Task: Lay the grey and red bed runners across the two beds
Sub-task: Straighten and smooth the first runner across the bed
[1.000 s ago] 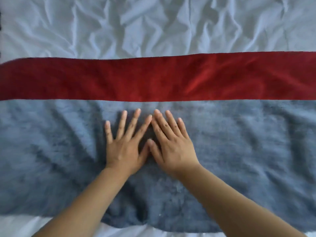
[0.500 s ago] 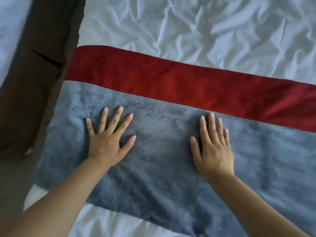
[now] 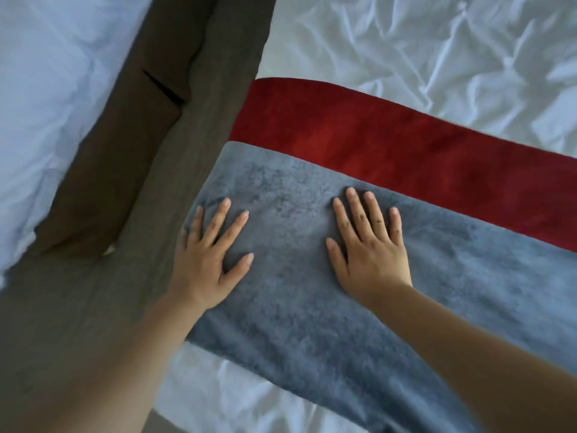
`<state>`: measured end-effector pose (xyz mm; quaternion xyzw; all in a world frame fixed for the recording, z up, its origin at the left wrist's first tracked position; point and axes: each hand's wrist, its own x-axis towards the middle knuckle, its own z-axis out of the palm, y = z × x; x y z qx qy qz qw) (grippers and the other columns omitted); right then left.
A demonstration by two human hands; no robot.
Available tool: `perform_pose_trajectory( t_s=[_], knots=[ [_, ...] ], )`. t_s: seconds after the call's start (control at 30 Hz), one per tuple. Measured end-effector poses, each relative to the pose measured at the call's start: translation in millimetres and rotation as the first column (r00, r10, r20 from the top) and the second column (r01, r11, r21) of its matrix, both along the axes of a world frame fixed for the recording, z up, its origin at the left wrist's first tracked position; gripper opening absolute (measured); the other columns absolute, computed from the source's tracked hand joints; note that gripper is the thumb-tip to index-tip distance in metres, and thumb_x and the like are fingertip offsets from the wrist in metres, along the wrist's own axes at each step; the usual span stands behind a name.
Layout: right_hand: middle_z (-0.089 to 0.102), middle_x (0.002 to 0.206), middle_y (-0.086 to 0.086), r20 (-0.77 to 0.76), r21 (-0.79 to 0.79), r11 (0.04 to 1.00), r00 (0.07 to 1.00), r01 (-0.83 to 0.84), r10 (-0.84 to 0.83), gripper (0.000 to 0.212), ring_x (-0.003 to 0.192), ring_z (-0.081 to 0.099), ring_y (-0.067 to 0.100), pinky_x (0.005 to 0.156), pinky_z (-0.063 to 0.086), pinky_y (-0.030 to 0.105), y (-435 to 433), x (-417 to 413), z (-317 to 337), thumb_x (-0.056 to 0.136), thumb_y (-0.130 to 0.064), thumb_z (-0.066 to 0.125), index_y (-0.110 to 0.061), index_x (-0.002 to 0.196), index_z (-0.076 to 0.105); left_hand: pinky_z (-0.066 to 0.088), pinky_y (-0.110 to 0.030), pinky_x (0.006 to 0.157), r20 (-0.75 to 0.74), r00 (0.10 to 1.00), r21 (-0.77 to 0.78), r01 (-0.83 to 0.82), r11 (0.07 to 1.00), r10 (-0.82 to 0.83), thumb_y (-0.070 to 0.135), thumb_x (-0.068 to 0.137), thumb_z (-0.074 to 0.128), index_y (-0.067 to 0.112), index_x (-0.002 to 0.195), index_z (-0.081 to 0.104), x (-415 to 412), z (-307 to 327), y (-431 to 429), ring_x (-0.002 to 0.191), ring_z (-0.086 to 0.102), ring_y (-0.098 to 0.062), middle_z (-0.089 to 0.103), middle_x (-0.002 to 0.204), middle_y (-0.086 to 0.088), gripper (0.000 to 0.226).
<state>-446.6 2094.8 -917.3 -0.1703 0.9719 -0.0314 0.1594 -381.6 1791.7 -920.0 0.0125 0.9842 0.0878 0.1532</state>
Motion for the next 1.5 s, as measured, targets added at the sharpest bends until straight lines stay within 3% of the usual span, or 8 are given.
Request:
perform_pose_trajectory(
  t_s=[0.2, 0.4, 0.57, 0.77, 0.93, 1.03, 1.27, 1.5],
  knots=[
    [-0.013, 0.169, -0.004, 0.042, 0.004, 1.0, 0.999, 0.027, -0.027, 0.068, 0.155, -0.014, 0.017, 0.127, -0.003, 0.048, -11.5, -8.4, 19.5, 0.103, -0.057, 0.009, -0.025, 0.162, -0.002, 0.02, -0.069, 0.119, -0.05, 0.997, 0.063, -0.06, 0.996, 0.064, 0.072, 0.096, 0.03, 0.044, 0.162, 0.014, -23.8, 16.3, 34.8, 0.156, 0.004, -0.044, -0.001, 0.173, 0.0, 0.073],
    [0.006, 0.17, -0.002, -0.095, -0.043, 0.996, 0.992, 0.083, -0.087, 0.065, 0.157, 0.006, 0.019, 0.127, 0.009, 0.044, 40.6, -43.8, 17.0, 0.104, -0.056, 0.021, -0.029, 0.162, 0.011, 0.015, -0.075, 0.117, -0.224, 0.954, 0.058, 0.219, 0.974, -0.201, 0.071, 0.098, 0.032, 0.051, 0.159, 0.016, -120.1, 20.4, 115.3, 0.158, 0.003, -0.039, -0.001, 0.173, 0.01, 0.067],
    [0.005, 0.17, -0.008, -0.119, -0.003, 0.966, 0.959, 0.259, -0.257, 0.065, 0.157, 0.003, 0.013, 0.127, 0.007, 0.04, 150.8, -49.6, 3.2, 0.102, -0.064, 0.013, -0.037, 0.161, 0.009, 0.008, -0.079, 0.114, -0.133, 0.991, -0.049, -0.021, 0.999, 0.014, 0.085, 0.09, 0.019, 0.058, 0.156, 0.004, -132.8, -9.8, 62.4, 0.158, -0.005, -0.038, -0.004, 0.172, 0.016, 0.074],
    [-0.003, 0.171, -0.006, -0.06, -0.014, 0.957, 0.955, 0.289, -0.29, 0.062, 0.157, -0.004, 0.018, 0.127, 0.0, 0.043, 150.0, -48.3, 9.9, 0.103, -0.058, 0.014, -0.037, 0.161, 0.005, 0.005, -0.072, 0.12, -0.018, 0.994, -0.066, -0.109, 0.992, 0.108, 0.09, 0.084, 0.006, 0.052, 0.159, -0.005, -137.7, 13.7, 121.7, 0.156, -0.008, -0.044, -0.011, 0.172, 0.006, 0.084],
    [0.013, 0.17, 0.008, -0.207, -0.15, 0.981, 0.967, 0.119, -0.149, 0.061, 0.157, 0.01, 0.03, 0.126, 0.009, 0.05, 169.1, 4.2, 31.9, 0.104, -0.046, 0.033, -0.024, 0.16, 0.025, 0.007, -0.07, 0.121, -0.229, 0.919, 0.026, 0.334, 0.942, -0.32, 0.069, 0.099, 0.03, 0.044, 0.162, 0.011, -72.5, 43.3, 253.4, 0.158, 0.001, -0.038, -0.001, 0.173, 0.002, 0.071],
    [0.018, 0.168, 0.009, -0.173, -0.166, 0.986, 0.985, -0.031, 0.002, 0.064, 0.156, 0.015, 0.03, 0.124, 0.018, 0.053, 191.0, 100.4, 23.0, 0.1, -0.042, 0.041, -0.017, 0.159, 0.031, 0.009, -0.074, 0.118, -0.125, 0.879, 0.055, 0.469, 0.881, -0.46, 0.064, 0.1, 0.032, 0.041, 0.162, 0.017, 33.1, 35.2, 302.1, 0.158, 0.004, -0.038, 0.008, 0.173, 0.002, 0.068],
    [0.012, 0.17, -0.003, -0.089, -0.104, 0.988, 0.988, 0.114, -0.123, 0.067, 0.156, 0.014, 0.017, 0.125, 0.018, 0.046, 268.2, 186.7, -3.1, 0.104, -0.053, 0.035, -0.025, 0.162, 0.017, 0.005, -0.081, 0.112, 0.047, 0.896, -0.169, 0.443, 0.88, -0.442, 0.067, 0.094, 0.034, 0.044, 0.161, 0.019, 107.1, 4.0, 245.2, 0.157, 0.006, -0.041, 0.012, 0.172, 0.005, 0.072],
    [0.012, 0.17, 0.001, -0.11, -0.155, 0.972, 0.974, 0.178, -0.196, 0.064, 0.157, 0.01, 0.019, 0.125, 0.017, 0.049, 260.7, 192.5, 6.2, 0.105, -0.05, 0.035, -0.025, 0.162, 0.018, 0.004, -0.081, 0.113, -0.005, 0.938, -0.112, 0.344, 0.932, -0.346, 0.06, 0.097, 0.034, 0.035, 0.16, 0.028, 109.7, 30.4, 280.8, 0.156, 0.005, -0.048, 0.013, 0.172, -0.005, 0.067]
  ],
)
